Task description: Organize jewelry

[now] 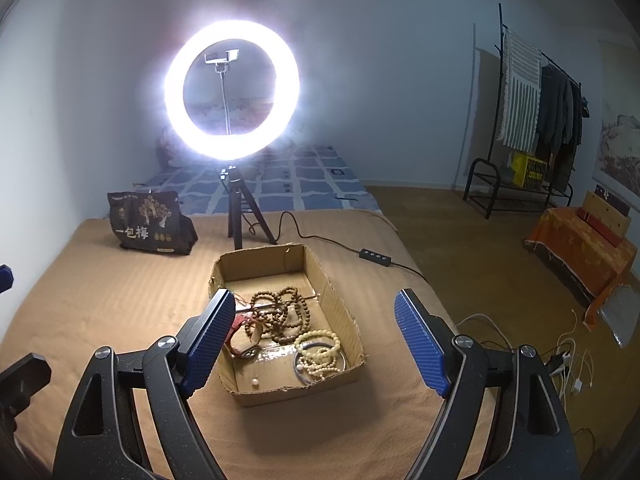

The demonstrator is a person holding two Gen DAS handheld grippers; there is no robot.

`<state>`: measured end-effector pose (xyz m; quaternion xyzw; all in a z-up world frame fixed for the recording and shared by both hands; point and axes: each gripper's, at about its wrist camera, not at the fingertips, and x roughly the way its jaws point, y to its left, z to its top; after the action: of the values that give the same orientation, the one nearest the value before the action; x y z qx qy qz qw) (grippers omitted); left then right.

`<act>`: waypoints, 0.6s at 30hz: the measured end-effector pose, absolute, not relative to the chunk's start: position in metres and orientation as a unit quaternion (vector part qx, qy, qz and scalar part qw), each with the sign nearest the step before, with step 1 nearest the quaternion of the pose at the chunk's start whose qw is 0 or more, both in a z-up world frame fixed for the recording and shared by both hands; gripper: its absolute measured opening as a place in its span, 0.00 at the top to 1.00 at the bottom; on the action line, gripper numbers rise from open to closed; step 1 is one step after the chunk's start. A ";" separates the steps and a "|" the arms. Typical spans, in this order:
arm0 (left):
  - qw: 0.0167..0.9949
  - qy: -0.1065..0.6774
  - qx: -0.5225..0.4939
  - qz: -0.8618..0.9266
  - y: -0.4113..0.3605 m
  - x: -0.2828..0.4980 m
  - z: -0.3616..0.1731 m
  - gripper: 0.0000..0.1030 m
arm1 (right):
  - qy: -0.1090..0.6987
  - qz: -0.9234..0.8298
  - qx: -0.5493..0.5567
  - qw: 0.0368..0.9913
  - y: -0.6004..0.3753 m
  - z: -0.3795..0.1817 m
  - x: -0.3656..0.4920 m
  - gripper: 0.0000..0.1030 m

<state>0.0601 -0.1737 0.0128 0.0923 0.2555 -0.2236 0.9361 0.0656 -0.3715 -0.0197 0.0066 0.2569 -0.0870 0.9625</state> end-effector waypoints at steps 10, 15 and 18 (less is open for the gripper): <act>0.936 0.255 0.093 -0.223 -0.174 0.060 0.014 0.00 | 0.260 -0.087 0.004 0.962 -0.372 -0.021 0.066 0.20; 0.936 0.255 0.093 -0.223 -0.175 0.059 0.014 0.00 | 0.260 -0.087 0.003 0.962 -0.372 -0.021 0.067 0.20; 0.936 0.255 0.093 -0.223 -0.175 0.059 0.014 0.00 | 0.261 -0.087 0.004 0.961 -0.373 -0.021 0.067 0.20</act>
<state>0.0593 -0.1746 0.0136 0.0930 0.2552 -0.2231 0.9362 0.0667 -0.3725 -0.0210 0.0040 0.2613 -0.0870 0.9613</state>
